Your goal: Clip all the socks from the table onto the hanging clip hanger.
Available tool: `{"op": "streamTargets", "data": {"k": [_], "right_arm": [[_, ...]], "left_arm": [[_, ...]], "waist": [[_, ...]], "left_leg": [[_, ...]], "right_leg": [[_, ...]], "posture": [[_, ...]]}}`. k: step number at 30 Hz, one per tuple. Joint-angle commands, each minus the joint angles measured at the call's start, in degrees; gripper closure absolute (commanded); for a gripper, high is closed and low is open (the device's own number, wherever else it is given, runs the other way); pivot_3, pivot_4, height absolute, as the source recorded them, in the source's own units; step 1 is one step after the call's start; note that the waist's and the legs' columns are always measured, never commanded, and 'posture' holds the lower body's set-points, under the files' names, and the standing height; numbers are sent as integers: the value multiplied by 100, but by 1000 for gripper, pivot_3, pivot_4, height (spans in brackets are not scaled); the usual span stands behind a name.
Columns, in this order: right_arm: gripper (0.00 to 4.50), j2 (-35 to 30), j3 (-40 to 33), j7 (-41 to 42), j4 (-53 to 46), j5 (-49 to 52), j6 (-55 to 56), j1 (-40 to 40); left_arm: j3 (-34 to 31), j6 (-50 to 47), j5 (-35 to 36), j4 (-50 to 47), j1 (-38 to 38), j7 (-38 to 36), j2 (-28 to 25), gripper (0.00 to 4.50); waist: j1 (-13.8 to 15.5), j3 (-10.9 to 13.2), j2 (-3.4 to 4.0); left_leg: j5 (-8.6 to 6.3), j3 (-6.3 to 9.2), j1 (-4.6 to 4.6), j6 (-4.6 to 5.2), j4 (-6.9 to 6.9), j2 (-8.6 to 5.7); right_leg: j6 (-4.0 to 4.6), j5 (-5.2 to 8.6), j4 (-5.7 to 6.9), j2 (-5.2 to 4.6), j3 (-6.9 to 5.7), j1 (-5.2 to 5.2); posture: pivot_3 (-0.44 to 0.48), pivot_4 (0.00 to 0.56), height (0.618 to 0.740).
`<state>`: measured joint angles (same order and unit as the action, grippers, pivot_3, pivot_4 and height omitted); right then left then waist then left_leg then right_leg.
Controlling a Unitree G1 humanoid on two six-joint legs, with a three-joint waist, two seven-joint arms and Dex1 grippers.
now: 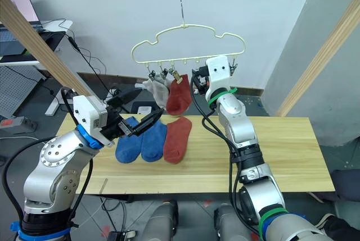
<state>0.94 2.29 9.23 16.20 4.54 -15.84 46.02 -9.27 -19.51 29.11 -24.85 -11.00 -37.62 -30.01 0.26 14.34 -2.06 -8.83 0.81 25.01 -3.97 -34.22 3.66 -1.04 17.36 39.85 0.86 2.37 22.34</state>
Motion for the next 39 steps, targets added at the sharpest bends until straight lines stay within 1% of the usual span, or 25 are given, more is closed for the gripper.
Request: {"op": "streamTargets", "data": {"k": [1, 11, 23, 26, 27, 30, 31, 33, 34, 39], "right_arm": [[1617, 43, -68, 54, -136, 109, 76, 154], [1617, 41, -296, -41, 167, 223, 128, 326], [1617, 63, -376, -37, 187, 244, 120, 341], [2233, 73, -390, -42, 183, 253, 117, 343], [2513, 73, -394, -39, 186, 257, 118, 350], [3655, 78, -396, -26, 178, 270, 122, 357], [3946, 82, -392, -17, 172, 277, 122, 361], [4346, 92, -384, -3, 166, 294, 118, 373], [4493, 96, -380, 2, 166, 306, 117, 378], [4493, 74, -351, 33, 143, 335, 87, 367]], "left_arm": [[-34, 92, 0, -136, -45, 51, 2, 0], [-71, 139, -13, -97, -49, 114, 7, 0], [-49, 168, -25, -63, -34, 89, 5, 0], [-45, 162, -21, -66, -33, 88, 4, 0], [-43, 159, -20, -67, -32, 87, 4, 0], [-35, 156, -17, -79, -20, 85, 8, 0], [-34, 159, -18, -80, -19, 84, 8, 0], [-32, 162, -19, -77, -18, 80, 9, 0], [-31, 164, -20, -76, -18, 79, 10, 0], [-9, 150, -26, -98, 19, 77, 12, 0]], "waist": [[0, 0, 1], [4, 1, 1], [7, 2, 2], [7, 3, 2], [6, 3, 2], [7, 3, 3], [6, 3, 3], [6, 3, 3], [6, 3, 3], [6, 4, 4]], "left_leg": [[0, 0, 0, 0, 1, 0], [0, 1, -1, 0, 14, 0], [0, 6, 0, -1, 26, 0], [0, 5, 0, -1, 26, 0], [0, 5, 0, -1, 26, 0], [0, 5, 0, -1, 26, 1], [0, 5, 0, -1, 27, 0], [0, 5, 0, -1, 27, 1], [0, 6, 0, -1, 27, 1], [0, 5, 0, -1, 28, 1]], "right_leg": [[1, 0, 0, 0, 0, 0], [13, 8, -2, 0, 0, 3], [22, 13, -5, 0, 1, 5], [22, 14, -5, 0, 1, 5], [22, 14, -5, 0, 0, 5], [22, 14, -6, 0, 0, 5], [22, 14, -6, 0, 0, 5], [21, 14, -6, 0, 0, 5], [21, 14, -6, 0, 0, 5], [22, 14, -9, 0, 1, 5]], "posture": [[134, 230, 740], [134, 230, 740], [132, 231, 740], [132, 231, 740], [132, 231, 740], [133, 232, 740], [133, 232, 740], [133, 232, 740], [133, 232, 740], [134, 232, 740]]}}
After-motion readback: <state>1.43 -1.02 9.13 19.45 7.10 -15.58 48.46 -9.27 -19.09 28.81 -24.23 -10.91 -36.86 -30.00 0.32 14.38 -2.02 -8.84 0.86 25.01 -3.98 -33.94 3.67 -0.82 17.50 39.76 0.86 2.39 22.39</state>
